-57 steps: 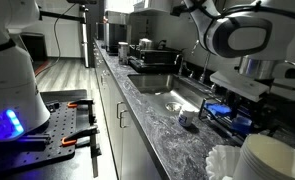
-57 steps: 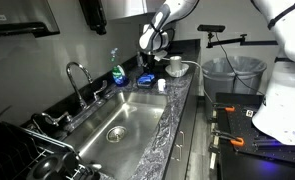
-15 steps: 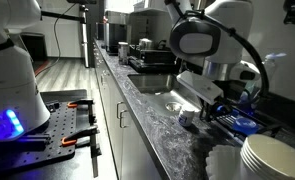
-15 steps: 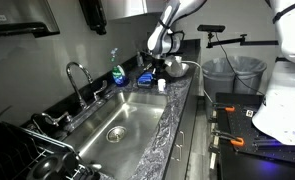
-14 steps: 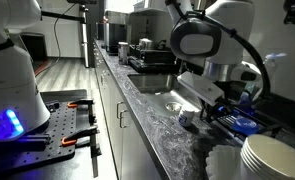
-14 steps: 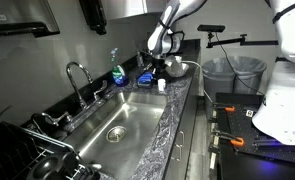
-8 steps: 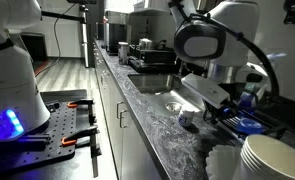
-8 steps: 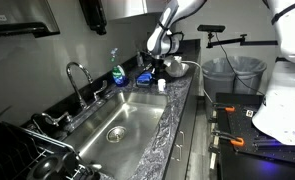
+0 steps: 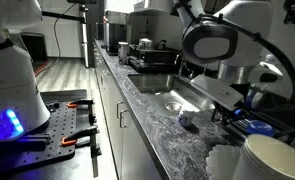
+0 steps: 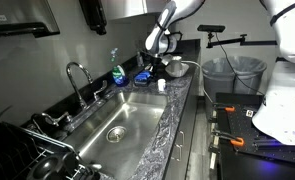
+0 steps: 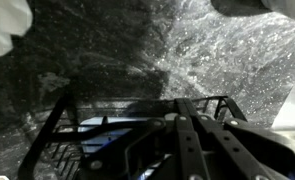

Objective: Move the container to the left

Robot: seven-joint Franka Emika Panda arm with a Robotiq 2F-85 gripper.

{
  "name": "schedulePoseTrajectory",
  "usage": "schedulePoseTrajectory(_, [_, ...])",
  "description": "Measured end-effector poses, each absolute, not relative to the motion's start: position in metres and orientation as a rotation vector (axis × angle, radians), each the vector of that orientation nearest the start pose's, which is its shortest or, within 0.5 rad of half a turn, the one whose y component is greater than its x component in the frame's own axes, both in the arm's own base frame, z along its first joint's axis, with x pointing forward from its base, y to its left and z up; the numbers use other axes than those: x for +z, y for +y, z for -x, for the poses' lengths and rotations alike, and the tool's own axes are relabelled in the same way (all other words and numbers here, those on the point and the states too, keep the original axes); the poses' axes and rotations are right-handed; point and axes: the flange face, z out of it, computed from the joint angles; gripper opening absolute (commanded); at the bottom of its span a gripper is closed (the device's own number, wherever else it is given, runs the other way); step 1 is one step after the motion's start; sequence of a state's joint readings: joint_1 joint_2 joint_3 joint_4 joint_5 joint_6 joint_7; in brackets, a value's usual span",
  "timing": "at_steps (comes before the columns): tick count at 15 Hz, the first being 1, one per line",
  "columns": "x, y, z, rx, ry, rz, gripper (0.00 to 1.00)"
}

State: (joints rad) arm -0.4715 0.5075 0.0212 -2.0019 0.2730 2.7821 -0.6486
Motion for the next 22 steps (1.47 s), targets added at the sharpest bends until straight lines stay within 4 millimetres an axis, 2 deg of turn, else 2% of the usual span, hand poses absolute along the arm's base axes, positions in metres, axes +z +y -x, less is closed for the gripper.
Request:
schedulePoseTrajectory(7, [0.247,-0.313,-0.583,-0.575,0.103,3.143,0.0])
schedulePoseTrajectory(13, [0.246,-0.317,-0.588,-0.572,0.081,3.157,0.0])
schedulePoseTrajectory(15, [0.253,-0.317,-0.579,-0.571,0.091,3.158,0.0])
schedulePoseTrajectory(19, [0.282,-0.316,-0.54,-0.56,0.123,3.175,0.0])
schedulePoseTrajectory(22, [0.287,-0.312,-0.516,-0.5,0.11,3.188,0.0])
